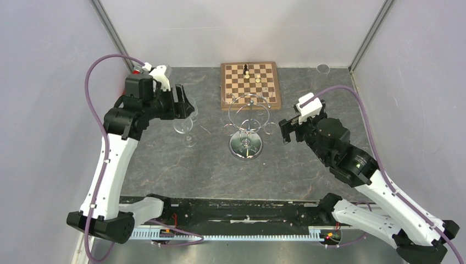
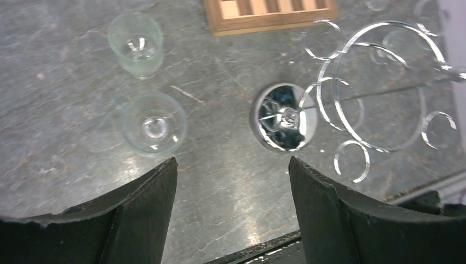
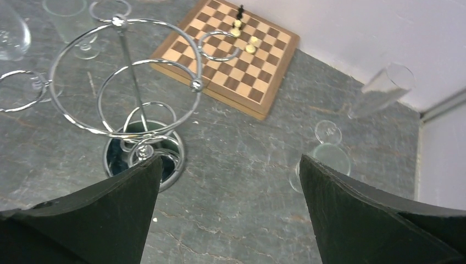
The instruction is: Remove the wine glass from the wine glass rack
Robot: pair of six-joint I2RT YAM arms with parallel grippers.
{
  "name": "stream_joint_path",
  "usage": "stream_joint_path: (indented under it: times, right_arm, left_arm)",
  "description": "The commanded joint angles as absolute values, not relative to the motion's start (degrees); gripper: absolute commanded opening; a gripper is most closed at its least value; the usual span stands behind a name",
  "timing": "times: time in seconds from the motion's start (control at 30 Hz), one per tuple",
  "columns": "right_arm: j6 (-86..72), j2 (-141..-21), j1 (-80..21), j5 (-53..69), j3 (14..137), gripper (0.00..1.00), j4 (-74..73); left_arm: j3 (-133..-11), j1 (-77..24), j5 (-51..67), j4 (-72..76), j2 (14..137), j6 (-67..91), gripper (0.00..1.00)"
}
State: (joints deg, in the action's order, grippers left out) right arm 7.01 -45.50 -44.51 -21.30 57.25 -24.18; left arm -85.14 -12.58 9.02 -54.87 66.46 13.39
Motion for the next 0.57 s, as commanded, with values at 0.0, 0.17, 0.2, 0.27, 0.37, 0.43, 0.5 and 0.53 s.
stream_joint_path:
  times: [0.0,0.17,0.2,0.27,0.37,0.43,0.5,0.53]
  right_arm:
    - [3.3,-45.8,-44.6,-29.4,60.9,0.98,-25.6]
    - [2.1,-44.6,-44.6,-34.4,60.9,0.98,-26.3]
    - [1.9,-44.2,-44.6,-34.9,60.7,0.98,-26.4]
    - [1.9,-43.2,-44.5,-35.8,60.1,0.98,-26.4]
    - [1.6,-42.1,-44.6,-37.4,59.4,0.98,-27.1]
    - [1.7,-42.0,-44.6,-37.9,59.2,0.98,-27.7]
    - [1.1,-42.4,-44.6,-39.7,59.2,0.98,-28.6]
    - [1.0,-42.4,-44.6,-40.1,59.1,0.98,-28.7]
  left_arm:
    - [-83.5,-12.6,17.9,-49.2,62.7,11.5,0.80]
    - [-82.5,-12.7,18.4,-46.9,59.3,11.9,0.80]
    - [-82.3,-12.7,18.3,-46.6,58.8,11.8,0.80]
    - [-81.7,-12.7,18.2,-45.9,57.6,11.8,0.80]
    - [-80.7,-12.7,18.2,-45.5,56.7,11.8,0.80]
    - [-80.2,-12.7,17.3,-45.3,56.4,11.8,0.80]
    - [-80.1,-12.7,16.8,-45.3,56.2,11.8,0.80]
    - [-80.1,-12.7,16.8,-45.3,56.2,11.9,0.80]
